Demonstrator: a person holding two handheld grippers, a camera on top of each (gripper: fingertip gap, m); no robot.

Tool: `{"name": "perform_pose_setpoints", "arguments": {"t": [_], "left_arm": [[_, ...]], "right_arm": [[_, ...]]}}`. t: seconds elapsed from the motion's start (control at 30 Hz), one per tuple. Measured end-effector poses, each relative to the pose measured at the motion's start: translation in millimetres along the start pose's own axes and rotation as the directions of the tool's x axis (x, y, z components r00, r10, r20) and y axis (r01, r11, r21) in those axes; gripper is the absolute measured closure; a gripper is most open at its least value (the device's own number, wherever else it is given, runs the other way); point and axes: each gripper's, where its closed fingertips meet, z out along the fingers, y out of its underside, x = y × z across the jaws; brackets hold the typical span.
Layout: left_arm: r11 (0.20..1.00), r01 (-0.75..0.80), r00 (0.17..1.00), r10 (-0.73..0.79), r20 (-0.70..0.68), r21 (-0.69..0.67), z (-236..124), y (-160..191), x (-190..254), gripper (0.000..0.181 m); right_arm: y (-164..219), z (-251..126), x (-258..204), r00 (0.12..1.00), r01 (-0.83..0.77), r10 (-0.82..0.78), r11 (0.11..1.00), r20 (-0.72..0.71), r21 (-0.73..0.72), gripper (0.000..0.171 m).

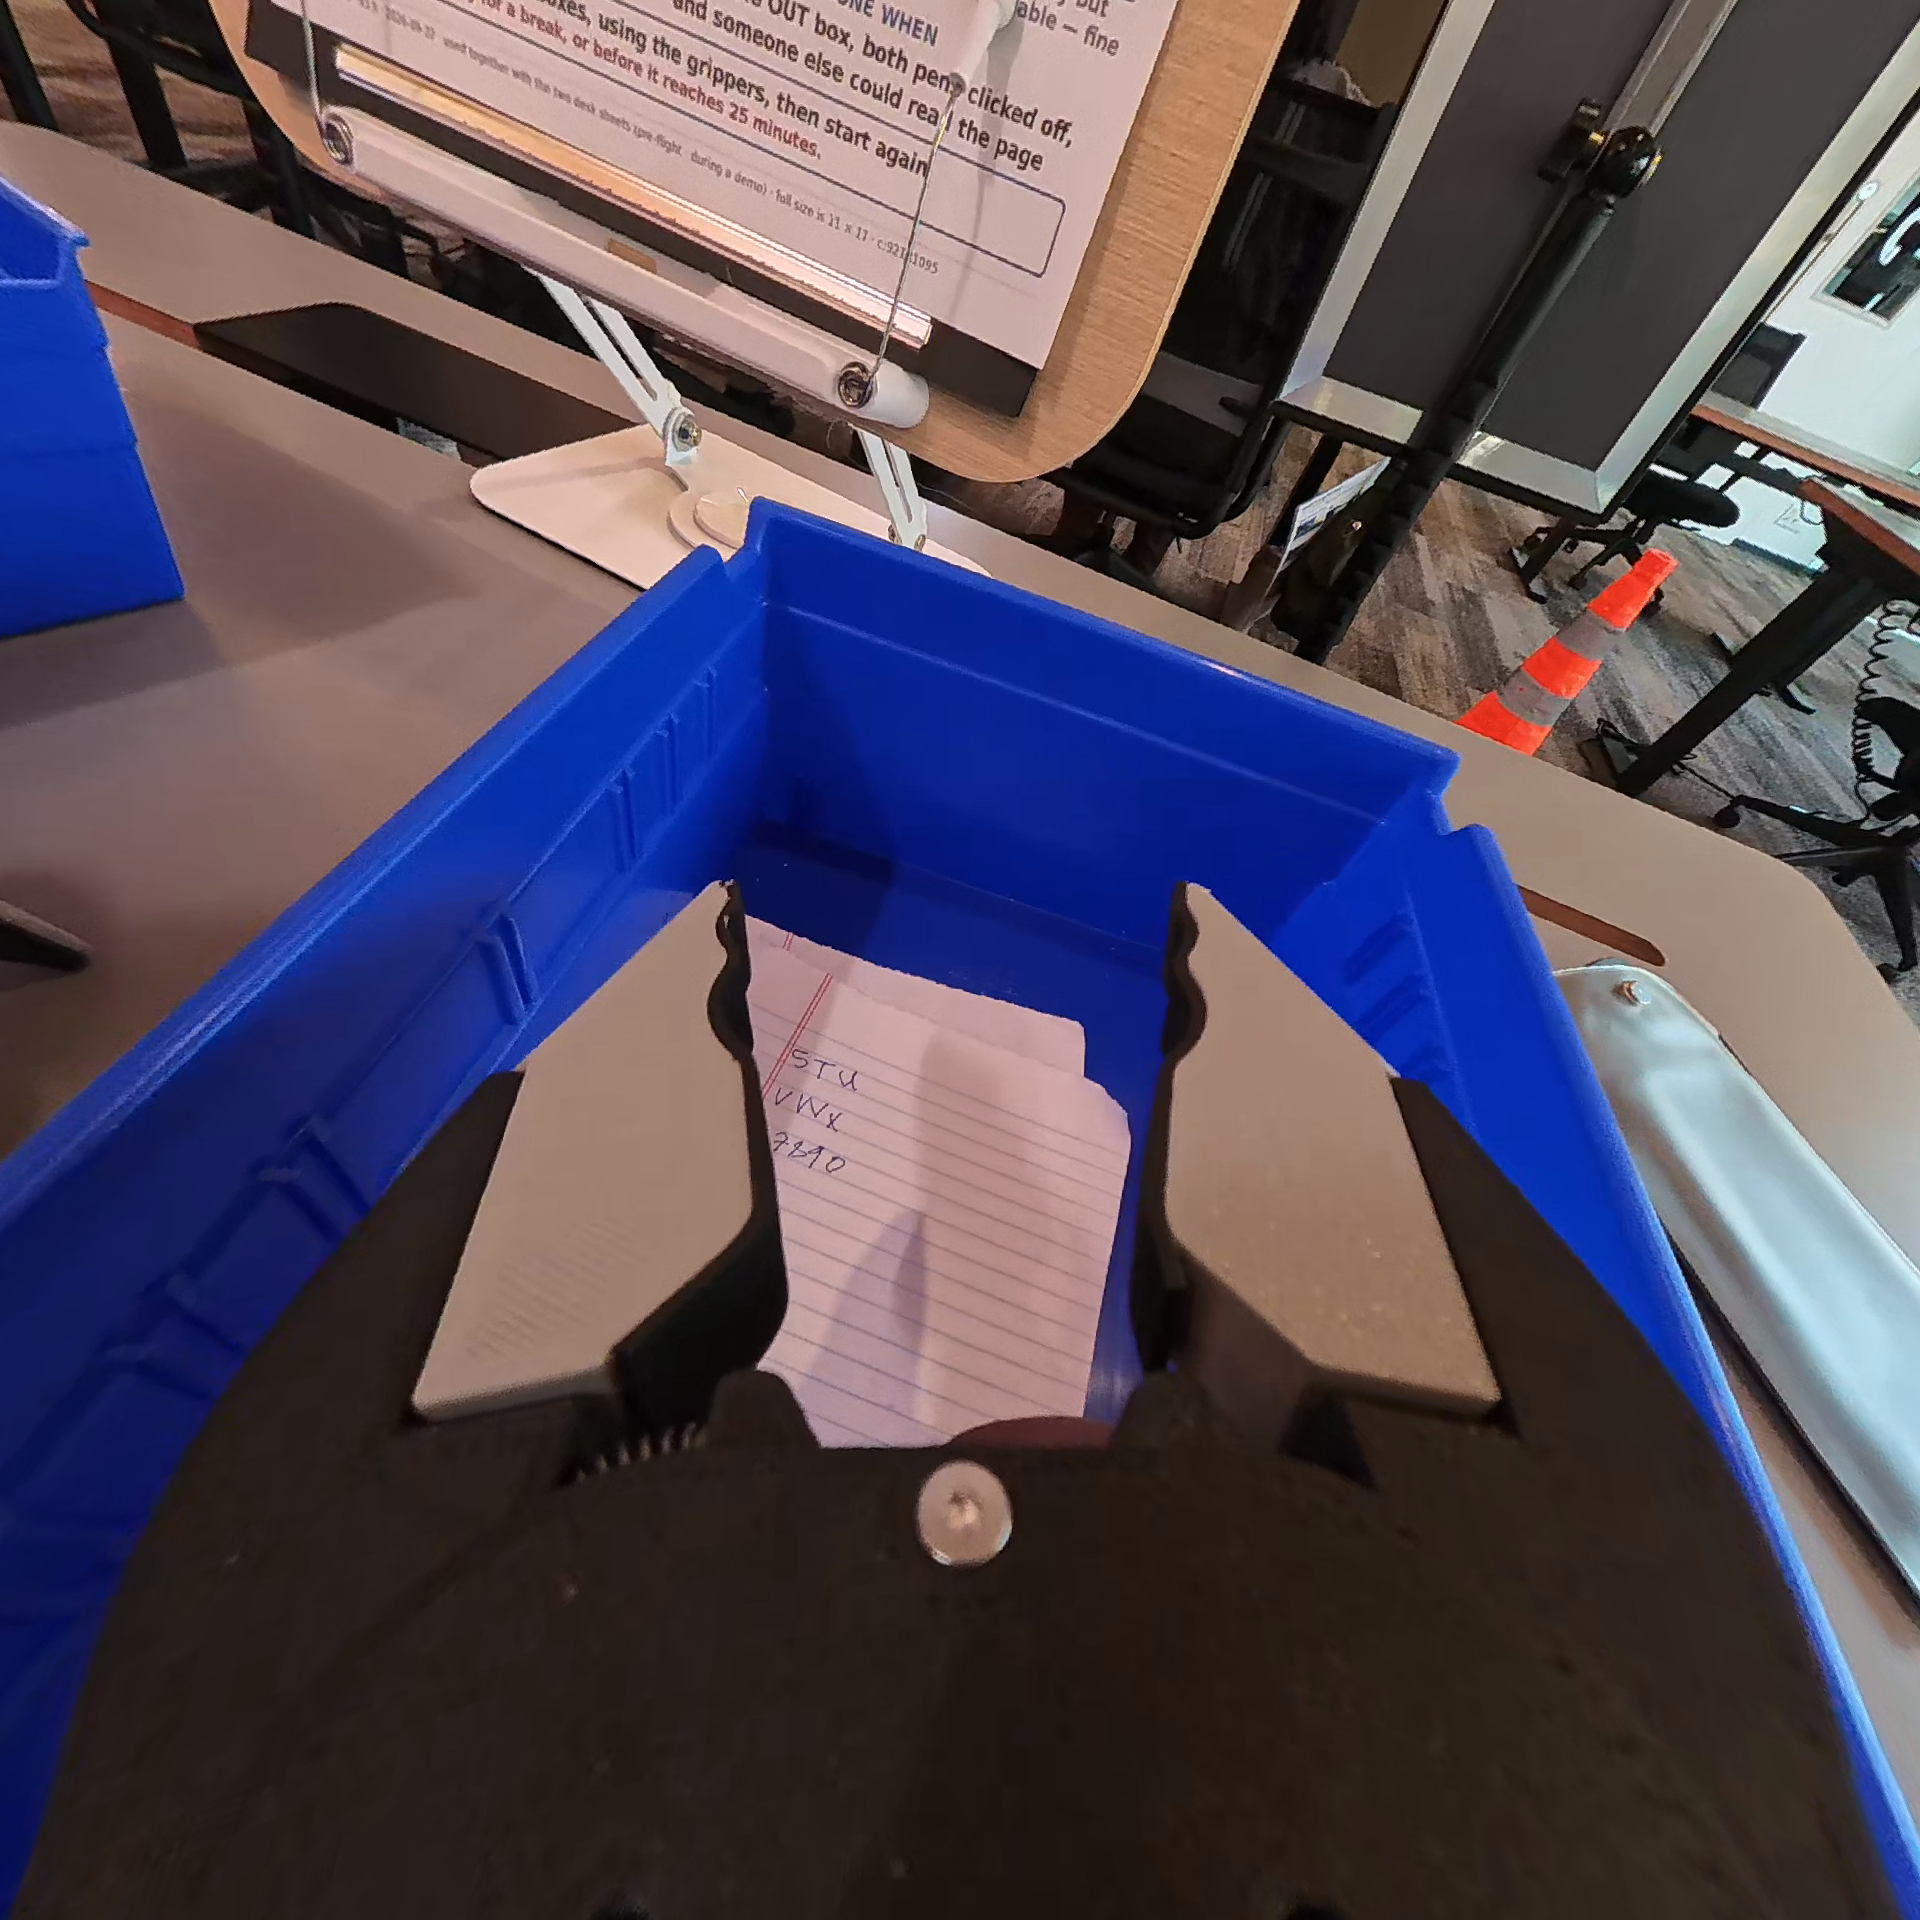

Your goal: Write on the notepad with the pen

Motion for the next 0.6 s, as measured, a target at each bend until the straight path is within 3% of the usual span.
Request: {"name": "perform_pose_setpoints", "arguments": {"t": [0.6], "left_arm": [[1.0,0.0,1.0,0.0,-0.001,0.0,0.0,0.0,0.1,0.128]], "right_arm": [[-0.1,-0.7,-0.2,1.0,-0.015,0.015,1.0,0.015,0.001,0.092]]}}
